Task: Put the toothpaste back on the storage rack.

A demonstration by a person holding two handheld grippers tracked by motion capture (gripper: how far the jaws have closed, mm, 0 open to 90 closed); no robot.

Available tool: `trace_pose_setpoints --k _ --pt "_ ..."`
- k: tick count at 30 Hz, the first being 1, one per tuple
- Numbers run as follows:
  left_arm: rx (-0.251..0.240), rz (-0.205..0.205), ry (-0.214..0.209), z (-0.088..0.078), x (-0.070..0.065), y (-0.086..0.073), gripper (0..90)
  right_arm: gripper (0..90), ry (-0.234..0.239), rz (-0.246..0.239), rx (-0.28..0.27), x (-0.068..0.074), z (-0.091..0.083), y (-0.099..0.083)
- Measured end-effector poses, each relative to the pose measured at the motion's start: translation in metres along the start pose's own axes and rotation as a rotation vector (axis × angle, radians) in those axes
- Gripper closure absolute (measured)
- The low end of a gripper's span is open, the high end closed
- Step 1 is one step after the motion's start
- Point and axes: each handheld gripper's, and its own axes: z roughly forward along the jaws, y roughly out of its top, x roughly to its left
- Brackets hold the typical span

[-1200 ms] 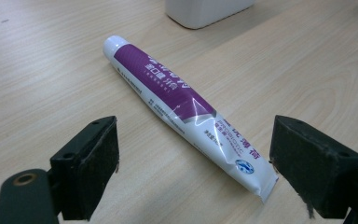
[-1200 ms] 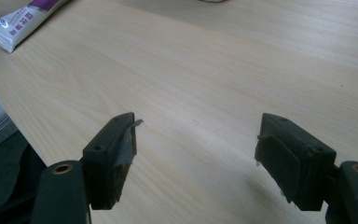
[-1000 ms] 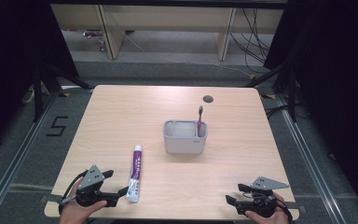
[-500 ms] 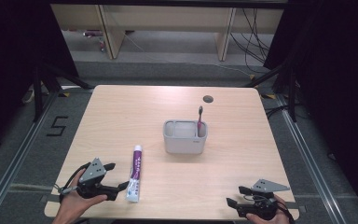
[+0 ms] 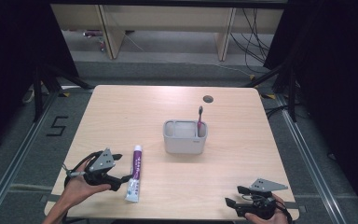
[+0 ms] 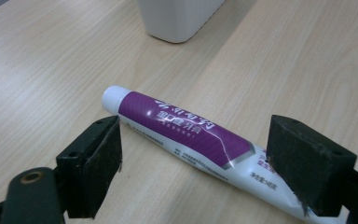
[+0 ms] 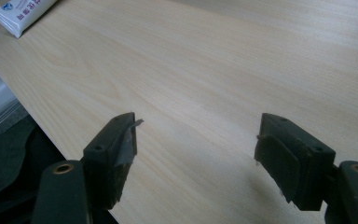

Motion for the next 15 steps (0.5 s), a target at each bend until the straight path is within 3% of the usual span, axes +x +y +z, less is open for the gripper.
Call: trace_pose_setpoints --k 2,3,4,7,8,9,11,13,15 --pt "0.007 0.005 0.002 0.0036 0.0013 0.0014 18.3 29.3 0.008 0.029 0.002 0.0027 0.001 0.0002" --pt "0.016 0.021 0.002 0.0047 0.0022 0.0018 18.8 29.4 -0.002 -0.012 0.001 0.0 0.0013 0.0009" --pt "0.022 0.026 -0.001 0.0059 0.0024 0.0018 19.8 29.4 0.009 0.016 0.014 0.0023 0.0009 0.0012" --pt "0.032 0.028 -0.013 0.0068 0.0024 -0.0005 28.6 29.5 0.019 0.039 0.017 0.0044 0.0021 0.0019" --pt "0.03 0.037 -0.02 0.0067 0.0028 -0.0016 31.9 29.6 0.007 -0.009 0.008 0.0014 0.0025 0.0027" --pt "0.03 0.042 -0.017 0.0061 0.0028 -0.0026 37.6 29.6 -0.001 -0.016 0.01 0.0015 0.0021 0.0035" --pt "0.029 0.049 -0.016 0.0049 0.0015 -0.0042 45.9 29.6 0.022 0.025 0.021 0.0045 0.0031 0.0037" --pt "0.033 0.085 -0.012 0.0035 0.0006 -0.0056 59.4 29.7 0.005 -0.012 0.013 0.0026 0.0033 0.0042" --pt "0.028 0.103 -0.001 0.0022 -0.0004 -0.0073 73.5 29.8 0.01 -0.016 0.011 0.0026 0.0035 0.004"
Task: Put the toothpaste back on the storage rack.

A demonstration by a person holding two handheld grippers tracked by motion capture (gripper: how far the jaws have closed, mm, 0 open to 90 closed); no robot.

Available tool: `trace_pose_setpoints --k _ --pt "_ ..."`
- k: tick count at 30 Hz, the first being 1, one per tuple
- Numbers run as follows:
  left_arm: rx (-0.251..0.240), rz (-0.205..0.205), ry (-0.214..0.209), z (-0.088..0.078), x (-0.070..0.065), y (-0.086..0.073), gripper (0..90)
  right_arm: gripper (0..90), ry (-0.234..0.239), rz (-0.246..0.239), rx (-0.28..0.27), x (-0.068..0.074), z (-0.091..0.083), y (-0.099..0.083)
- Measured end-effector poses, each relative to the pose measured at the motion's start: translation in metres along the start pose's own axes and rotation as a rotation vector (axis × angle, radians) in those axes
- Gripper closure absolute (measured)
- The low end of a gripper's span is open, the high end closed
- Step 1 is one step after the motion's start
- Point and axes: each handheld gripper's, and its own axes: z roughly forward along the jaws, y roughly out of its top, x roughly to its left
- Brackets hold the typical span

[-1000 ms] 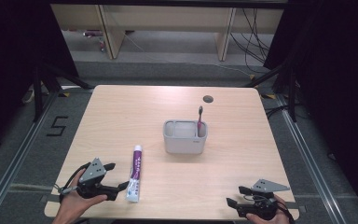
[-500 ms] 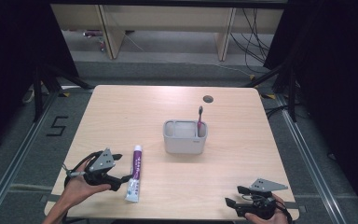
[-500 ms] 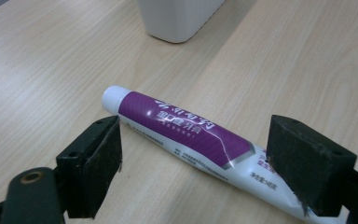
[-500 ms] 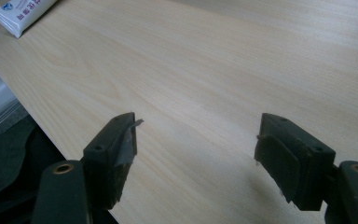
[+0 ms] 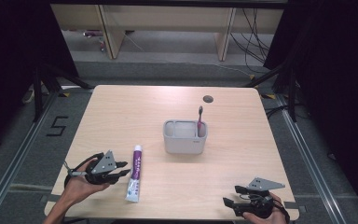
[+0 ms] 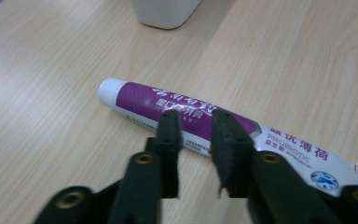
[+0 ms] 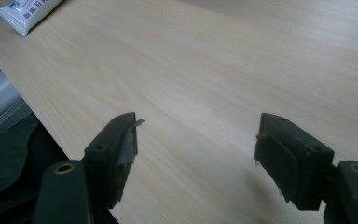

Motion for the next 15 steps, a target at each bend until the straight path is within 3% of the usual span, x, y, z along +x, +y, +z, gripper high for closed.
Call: trace_pose_setpoints --k 2,4,6,7,8,9,12,13,15 --pt "0.005 0.005 0.002 -0.001 0.0 -0.001 85.0 29.9 0.02 0.046 0.006 0.003 0.0 -0.001" --pt "0.006 0.0 -0.008 -0.001 -0.001 -0.003 89.6 30.0 -0.008 0.005 -0.002 0.0 -0.002 -0.001" --pt "0.017 0.011 -0.029 -0.001 -0.003 -0.003 89.8 30.1 -0.01 0.002 -0.005 -0.001 -0.002 -0.001" --pt "0.019 0.01 -0.04 -0.001 -0.005 -0.004 89.8 30.1 0.013 0.017 0.0 -0.001 -0.001 -0.002" --pt "0.027 0.012 -0.046 -0.001 -0.007 -0.004 89.8 30.3 -0.001 0.038 0.013 0.002 -0.003 -0.002" --pt "0.032 0.012 -0.052 -0.001 -0.009 -0.005 89.9 30.3 -0.007 0.01 0.002 0.0 -0.003 -0.002" --pt "0.03 0.011 -0.073 -0.001 -0.011 -0.009 89.9 30.4 0.009 0.042 0.01 0.002 -0.003 -0.002" --pt "0.037 0.007 -0.082 -0.001 -0.013 -0.011 89.9 30.4 -0.005 0.001 -0.002 0.0 -0.003 -0.002" --pt "0.043 0.014 -0.086 -0.001 -0.015 -0.013 89.9 30.4 -0.006 0.002 -0.001 -0.001 -0.003 -0.002"
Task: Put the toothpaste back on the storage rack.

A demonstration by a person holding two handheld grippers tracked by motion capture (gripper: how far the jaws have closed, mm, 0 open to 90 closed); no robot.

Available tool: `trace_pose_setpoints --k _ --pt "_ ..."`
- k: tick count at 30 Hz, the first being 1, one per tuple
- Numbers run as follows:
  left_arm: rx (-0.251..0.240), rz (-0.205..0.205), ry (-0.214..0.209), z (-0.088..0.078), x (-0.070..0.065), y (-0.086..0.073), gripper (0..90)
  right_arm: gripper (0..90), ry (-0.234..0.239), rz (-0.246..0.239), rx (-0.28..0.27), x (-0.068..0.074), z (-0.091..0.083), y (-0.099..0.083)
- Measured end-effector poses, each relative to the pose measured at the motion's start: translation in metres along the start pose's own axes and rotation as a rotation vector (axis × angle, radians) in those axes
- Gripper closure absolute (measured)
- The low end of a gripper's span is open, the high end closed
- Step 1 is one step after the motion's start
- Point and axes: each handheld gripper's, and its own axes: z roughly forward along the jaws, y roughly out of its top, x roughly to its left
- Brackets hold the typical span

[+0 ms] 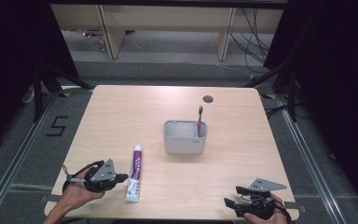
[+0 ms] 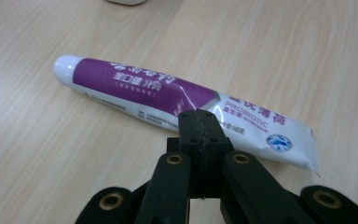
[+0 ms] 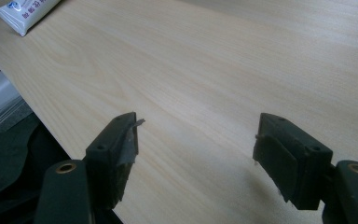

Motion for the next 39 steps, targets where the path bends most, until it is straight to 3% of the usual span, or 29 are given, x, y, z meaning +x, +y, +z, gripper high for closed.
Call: trace_pose_setpoints --k 8,9,16,17,19,21,30,34,39 --pt "0.008 -0.016 -0.052 0.003 -0.01 -0.006 89.9 30.4 -0.006 0.001 -0.001 0.0 -0.001 0.0" --pt "0.009 -0.004 -0.057 0.004 -0.011 -0.006 89.9 30.4 -0.005 0.002 -0.001 0.0 -0.001 0.0" --pt "0.014 0.012 -0.086 0.009 -0.017 0.0 89.9 30.5 0.013 0.001 0.006 -0.001 -0.001 0.0" --pt "0.008 -0.005 -0.088 0.01 -0.019 0.001 89.9 30.5 0.014 0.001 0.005 -0.001 -0.001 0.0" --pt "-0.002 -0.001 -0.099 0.013 -0.02 0.003 89.9 30.5 0.018 0.018 -0.002 0.001 0.0 0.0" --pt "0.001 -0.001 -0.103 0.017 -0.023 0.006 89.9 30.5 -0.004 0.004 -0.001 0.0 -0.001 0.0" --pt "-0.019 0.003 -0.107 0.037 -0.027 0.028 89.8 30.5 -0.008 -0.004 -0.004 0.0 -0.002 0.0" --pt "0.001 0.037 -0.11 0.045 -0.028 0.039 89.8 30.5 -0.001 0.028 0.002 0.002 -0.003 -0.001" --pt "-0.019 0.017 -0.105 0.058 -0.029 0.051 89.8 30.6 0.007 0.041 0.008 0.003 -0.004 -0.001"
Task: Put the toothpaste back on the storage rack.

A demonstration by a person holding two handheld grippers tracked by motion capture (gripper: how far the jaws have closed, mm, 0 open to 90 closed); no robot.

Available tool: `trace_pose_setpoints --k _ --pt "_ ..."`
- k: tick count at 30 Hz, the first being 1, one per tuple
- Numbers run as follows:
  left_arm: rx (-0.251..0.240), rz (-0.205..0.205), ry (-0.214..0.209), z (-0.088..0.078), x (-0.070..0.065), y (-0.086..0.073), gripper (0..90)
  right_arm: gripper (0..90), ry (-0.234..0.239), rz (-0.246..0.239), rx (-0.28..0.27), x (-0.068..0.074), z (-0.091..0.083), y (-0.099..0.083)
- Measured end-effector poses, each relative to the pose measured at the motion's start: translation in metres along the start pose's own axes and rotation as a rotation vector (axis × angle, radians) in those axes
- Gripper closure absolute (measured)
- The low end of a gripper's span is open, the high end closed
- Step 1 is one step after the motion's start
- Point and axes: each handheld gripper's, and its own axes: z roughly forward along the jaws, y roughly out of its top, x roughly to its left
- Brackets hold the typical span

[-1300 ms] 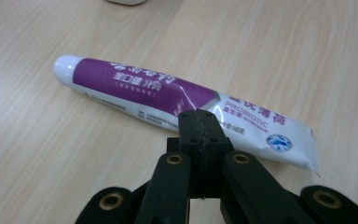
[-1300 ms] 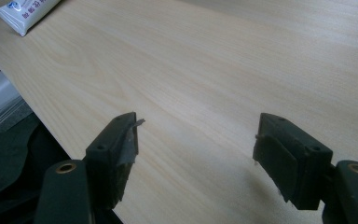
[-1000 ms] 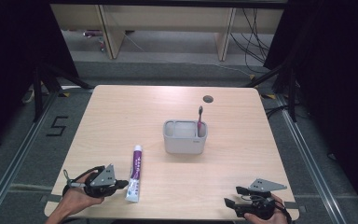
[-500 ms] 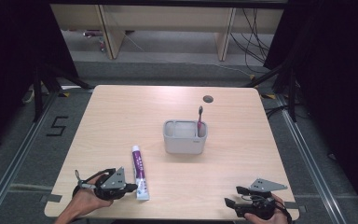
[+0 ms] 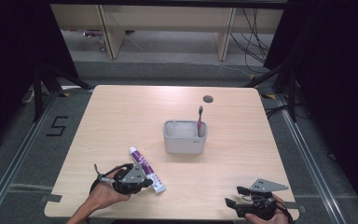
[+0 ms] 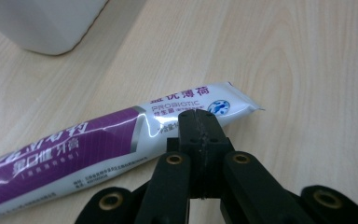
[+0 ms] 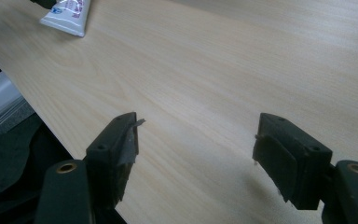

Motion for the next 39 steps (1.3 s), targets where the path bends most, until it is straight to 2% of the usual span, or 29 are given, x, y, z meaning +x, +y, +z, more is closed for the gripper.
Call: trace_pose_setpoints --k 1,2,3,4,9,10,11,15,17,18,19,20,25,26,27,28,29,31,32,33,34,35,36,37,38,39 --pt "0.02 0.01 0.003 0.0 0.001 0.002 89.8 30.6 -0.001 0.0 0.0 0.0 0.0 0.0" --pt "0.005 -0.007 0.003 0.003 0.001 0.004 89.9 30.6 -0.002 -0.002 -0.002 0.0 0.0 0.0" --pt "0.01 -0.011 0.004 0.005 0.002 0.006 89.8 30.6 -0.002 -0.006 -0.004 0.0 0.0 0.0" --pt "0.015 -0.012 0.007 0.007 0.004 0.009 89.8 30.6 -0.01 -0.029 -0.012 -0.002 0.0 0.0" --pt "0.012 -0.028 0.011 0.016 0.006 0.018 89.8 30.6 -0.017 -0.033 -0.013 -0.003 -0.001 0.0" --pt "0.03 -0.008 0.008 0.016 0.008 0.019 89.8 30.6 -0.015 -0.032 -0.014 -0.003 -0.001 0.0" --pt "0.021 -0.016 0.006 0.019 0.008 0.021 89.8 30.5 -0.014 -0.033 -0.014 -0.002 -0.001 0.0" --pt "0.033 -0.003 0.011 0.023 0.013 0.026 89.8 30.6 -0.008 -0.043 -0.016 -0.003 -0.001 0.0" --pt "0.029 -0.015 0.004 0.026 0.014 0.027 89.9 30.5 -0.01 -0.046 -0.017 -0.003 -0.001 0.0" --pt "0.067 0.022 -0.002 0.025 0.018 0.028 89.9 30.5 -0.009 -0.046 -0.018 -0.003 -0.001 0.0" --pt "0.044 -0.009 0.002 0.027 0.018 0.028 89.8 30.6 -0.005 -0.044 -0.02 -0.003 -0.001 0.0" --pt "0.062 0.014 -0.002 0.027 0.022 0.028 89.8 30.5 -0.006 -0.044 -0.021 -0.003 -0.001 -0.001" --pt "0.045 -0.018 0.007 0.031 0.024 0.03 89.8 30.5 -0.003 -0.039 -0.026 -0.003 -0.001 -0.001" --pt "0.064 0.0 0.005 0.031 0.025 0.03 89.9 30.6 -0.002 -0.04 -0.025 -0.003 -0.001 -0.001" --pt "0.062 0.001 0.008 0.032 0.026 0.031 89.8 30.5 -0.008 -0.043 -0.026 -0.003 -0.001 -0.001" --pt "0.048 -0.021 0.008 0.033 0.025 0.032 89.9 30.5 -0.007 -0.044 -0.027 -0.003 -0.001 -0.001" --pt "0.068 0.004 0.007 0.033 0.028 0.033 89.8 30.5 -0.006 -0.043 -0.026 -0.003 -0.001 -0.001" --pt "0.062 -0.001 0.013 0.035 0.029 0.034 89.9 30.5 -0.006 -0.042 -0.017 -0.003 -0.002 -0.001" --pt "0.042 -0.027 0.018 0.037 0.028 0.034 89.8 30.6 -0.008 -0.043 -0.025 -0.003 -0.001 -0.001" --pt "0.042 -0.029 0.014 0.038 0.029 0.034 89.8 30.6 -0.002 -0.045 -0.022 -0.003 -0.001 -0.001" --pt "0.07 0.002 0.015 0.037 0.031 0.035 89.9 30.6 0.001 -0.037 -0.018 -0.003 -0.001 -0.001" --pt "0.066 -0.004 0.013 0.039 0.032 0.035 89.8 30.5 0.0 -0.042 -0.019 -0.003 -0.001 -0.001" --pt "0.048 -0.027 0.017 0.04 0.031 0.035 89.9 30.5 0.0 -0.04 -0.019 -0.003 -0.001 -0.001" --pt "0.057 -0.018 0.015 0.04 0.033 0.036 89.8 30.5 -0.001 -0.043 -0.019 -0.003 -0.001 -0.001" --pt "0.035 -0.033 0.017 0.042 0.033 0.036 89.8 30.6 -0.007 -0.046 -0.017 -0.003 -0.002 -0.001" --pt "0.034 -0.039 0.017 0.042 0.032 0.036 89.8 30.6 -0.007 -0.047 -0.018 -0.003 -0.002 -0.001"
